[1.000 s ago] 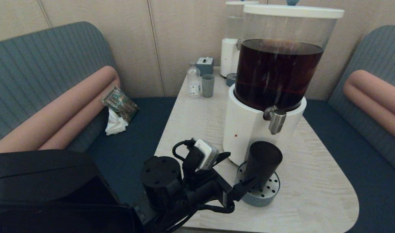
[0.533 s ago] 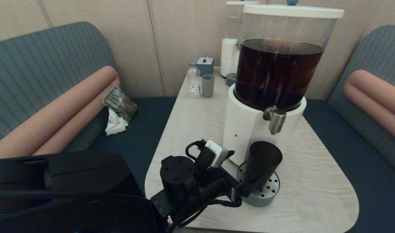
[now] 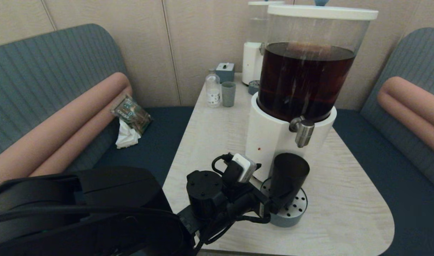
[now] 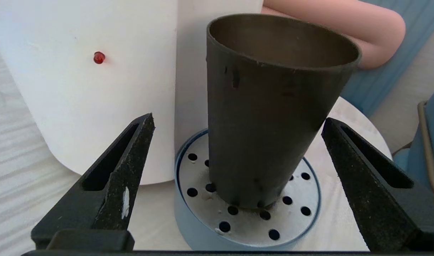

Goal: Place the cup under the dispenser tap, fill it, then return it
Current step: Place the cup next to the water dispenser

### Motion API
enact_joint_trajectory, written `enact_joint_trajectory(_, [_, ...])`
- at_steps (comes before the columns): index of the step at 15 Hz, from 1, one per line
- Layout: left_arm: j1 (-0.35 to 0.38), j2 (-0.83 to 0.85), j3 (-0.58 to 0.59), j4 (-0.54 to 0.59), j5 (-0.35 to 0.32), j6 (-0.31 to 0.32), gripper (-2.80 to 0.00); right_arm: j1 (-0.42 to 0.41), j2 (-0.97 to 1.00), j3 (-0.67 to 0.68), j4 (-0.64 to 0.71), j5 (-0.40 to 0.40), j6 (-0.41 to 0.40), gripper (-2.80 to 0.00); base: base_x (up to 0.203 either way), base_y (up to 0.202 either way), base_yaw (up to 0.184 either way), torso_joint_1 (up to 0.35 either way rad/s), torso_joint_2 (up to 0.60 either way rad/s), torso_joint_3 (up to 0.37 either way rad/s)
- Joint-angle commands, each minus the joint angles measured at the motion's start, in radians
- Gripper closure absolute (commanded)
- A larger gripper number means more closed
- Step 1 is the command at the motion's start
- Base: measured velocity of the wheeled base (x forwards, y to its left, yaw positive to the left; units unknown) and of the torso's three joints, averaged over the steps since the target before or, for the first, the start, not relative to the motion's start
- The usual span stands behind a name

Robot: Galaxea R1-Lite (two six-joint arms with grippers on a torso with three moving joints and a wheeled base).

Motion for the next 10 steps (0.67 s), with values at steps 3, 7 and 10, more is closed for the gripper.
enact_joint_trajectory(3, [0.0,0.02,-0.016,-0.008,-0.001,-0.001,-2.8,-0.001,0.001,0.0,0.001,0.0,0.0,0.0,0.0,0.0,0.0,0.0,0.0,0.0])
enact_joint_trajectory(7, [0.0,0.014,0.004,-0.008,0.003,0.007,-2.8,-0.001,0.001,0.0,0.001,0.0,0.0,0.0,0.0,0.0,0.0,0.0,0.0,0.0])
enact_joint_trajectory(10, [0.0,0.0,0.024,-0.008,0.017,0.008,-2.8,-0.001,0.001,0.0,0.001,0.0,0.0,0.0,0.0,0.0,0.0,0.0,0.0,0.0])
